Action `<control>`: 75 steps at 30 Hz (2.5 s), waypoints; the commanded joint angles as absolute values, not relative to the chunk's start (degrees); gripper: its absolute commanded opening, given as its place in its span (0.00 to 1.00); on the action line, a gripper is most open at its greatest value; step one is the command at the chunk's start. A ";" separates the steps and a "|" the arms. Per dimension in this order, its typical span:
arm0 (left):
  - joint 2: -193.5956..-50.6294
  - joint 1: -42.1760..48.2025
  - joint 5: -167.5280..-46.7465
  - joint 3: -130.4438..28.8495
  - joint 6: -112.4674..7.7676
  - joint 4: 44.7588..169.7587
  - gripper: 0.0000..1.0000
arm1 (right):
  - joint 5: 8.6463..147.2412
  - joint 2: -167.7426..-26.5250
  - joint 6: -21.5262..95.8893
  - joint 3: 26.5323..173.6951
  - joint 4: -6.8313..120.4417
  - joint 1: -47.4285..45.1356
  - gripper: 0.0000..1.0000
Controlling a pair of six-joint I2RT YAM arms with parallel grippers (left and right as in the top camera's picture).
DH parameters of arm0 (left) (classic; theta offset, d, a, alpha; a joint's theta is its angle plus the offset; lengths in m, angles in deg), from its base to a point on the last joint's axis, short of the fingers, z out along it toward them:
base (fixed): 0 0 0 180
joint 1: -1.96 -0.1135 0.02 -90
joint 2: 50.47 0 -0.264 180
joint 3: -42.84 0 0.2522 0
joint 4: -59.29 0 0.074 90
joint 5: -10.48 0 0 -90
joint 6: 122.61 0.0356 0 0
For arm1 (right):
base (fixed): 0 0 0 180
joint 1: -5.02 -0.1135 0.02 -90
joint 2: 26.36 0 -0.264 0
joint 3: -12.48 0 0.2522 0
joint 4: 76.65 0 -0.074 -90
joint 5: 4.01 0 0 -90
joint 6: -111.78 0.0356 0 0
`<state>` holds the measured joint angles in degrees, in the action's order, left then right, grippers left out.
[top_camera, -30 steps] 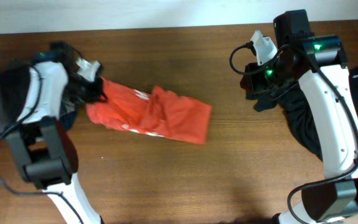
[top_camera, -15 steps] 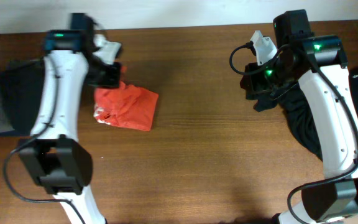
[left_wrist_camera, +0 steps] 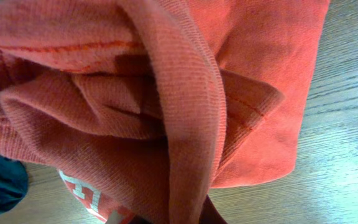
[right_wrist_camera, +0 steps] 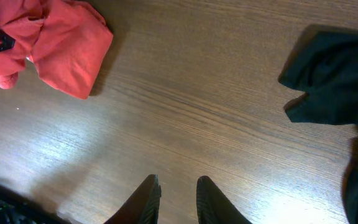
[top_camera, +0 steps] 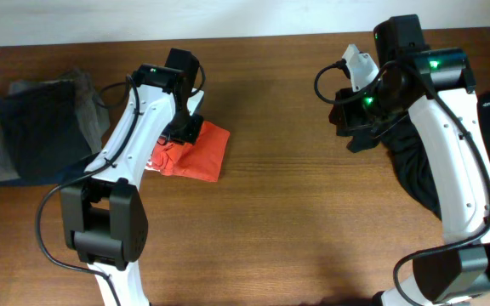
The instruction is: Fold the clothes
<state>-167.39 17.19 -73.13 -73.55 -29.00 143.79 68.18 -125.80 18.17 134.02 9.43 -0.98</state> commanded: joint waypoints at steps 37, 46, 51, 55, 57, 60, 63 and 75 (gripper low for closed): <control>-177.99 5.71 -87.73 -76.17 -27.84 137.96 0.35 | 68.71 -126.28 17.58 134.11 8.97 -1.35 0.25; -174.47 3.31 -89.43 -78.36 -28.30 139.03 0.48 | 68.58 -126.30 17.58 134.11 9.47 -4.39 0.26; -172.63 1.30 -89.87 -79.98 -28.30 137.28 0.52 | 68.32 -128.16 17.82 133.74 13.95 -10.64 0.48; -172.63 1.04 -89.87 -79.93 -28.30 138.44 0.54 | 64.71 -131.55 17.84 131.42 20.32 -15.32 0.73; -172.63 1.04 -89.83 -79.93 -28.30 139.46 0.54 | 60.86 -135.24 21.27 130.44 24.16 -16.87 1.00; -172.63 1.04 -89.83 -79.93 -28.27 140.14 0.54 | 52.56 -139.90 22.32 129.37 28.69 -17.48 0.99; -172.63 1.04 -89.83 -79.93 -28.30 140.14 0.54 | 45.39 -145.16 24.79 128.43 33.74 -17.55 0.99; -172.63 1.04 -89.83 -79.93 -28.30 140.60 0.55 | 42.59 -158.96 31.46 128.10 48.64 -23.23 0.99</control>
<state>-174.21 1.04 -89.19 -79.12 -28.14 140.03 43.81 -157.47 27.67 128.28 44.82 -21.22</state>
